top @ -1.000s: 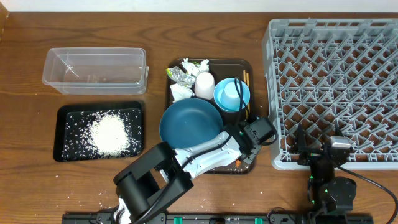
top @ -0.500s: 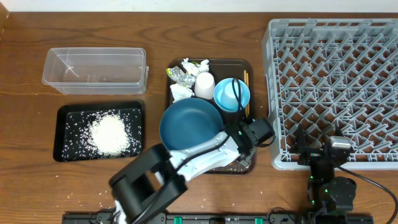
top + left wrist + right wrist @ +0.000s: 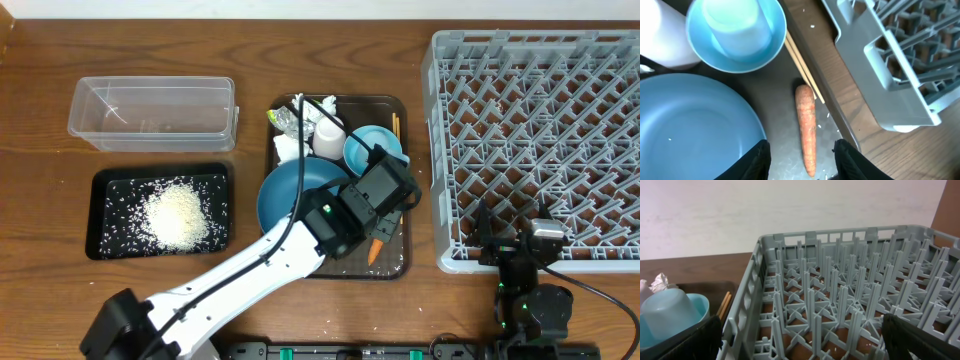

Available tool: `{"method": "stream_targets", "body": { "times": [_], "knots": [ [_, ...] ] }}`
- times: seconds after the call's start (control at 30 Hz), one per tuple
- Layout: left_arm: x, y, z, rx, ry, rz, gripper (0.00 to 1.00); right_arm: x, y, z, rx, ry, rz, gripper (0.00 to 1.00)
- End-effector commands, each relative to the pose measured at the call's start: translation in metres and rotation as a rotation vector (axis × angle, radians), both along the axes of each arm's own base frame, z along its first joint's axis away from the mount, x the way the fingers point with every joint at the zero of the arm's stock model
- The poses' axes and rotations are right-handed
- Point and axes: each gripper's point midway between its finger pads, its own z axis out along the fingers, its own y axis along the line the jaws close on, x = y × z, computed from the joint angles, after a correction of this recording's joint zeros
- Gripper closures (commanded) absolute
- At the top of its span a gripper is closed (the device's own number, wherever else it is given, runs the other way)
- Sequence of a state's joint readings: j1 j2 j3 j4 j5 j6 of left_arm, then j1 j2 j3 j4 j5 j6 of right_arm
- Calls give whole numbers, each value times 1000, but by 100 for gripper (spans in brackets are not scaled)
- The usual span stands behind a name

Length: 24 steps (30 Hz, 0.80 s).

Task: Sort waste into correct bins and load items into the dishwasher rack
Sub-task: 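Lower the left gripper and grasp the orange carrot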

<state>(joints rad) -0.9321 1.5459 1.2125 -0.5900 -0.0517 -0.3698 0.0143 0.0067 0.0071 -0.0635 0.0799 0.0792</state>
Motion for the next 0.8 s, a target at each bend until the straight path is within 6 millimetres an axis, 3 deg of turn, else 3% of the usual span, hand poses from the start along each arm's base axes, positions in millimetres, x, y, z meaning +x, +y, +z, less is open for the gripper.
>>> {"method": "stream_targets", "body": {
  "times": [0.0,0.17,0.33,0.77],
  "knots": [
    [-4,-8,-31,36,75,-21,55,0,-5,-2,-3,8,-24,1],
    [-6,-21,-74,67,159,-38,55,0,-5,-2,-3,8,-24,1],
    [-7,-21,-107,121,203,-37,55,0,-5,-2,-3,8,-24,1],
    [-16,-18,-151,203,263,-47,50,0,-5,-2,-3,8,-24,1]
  ]
}}
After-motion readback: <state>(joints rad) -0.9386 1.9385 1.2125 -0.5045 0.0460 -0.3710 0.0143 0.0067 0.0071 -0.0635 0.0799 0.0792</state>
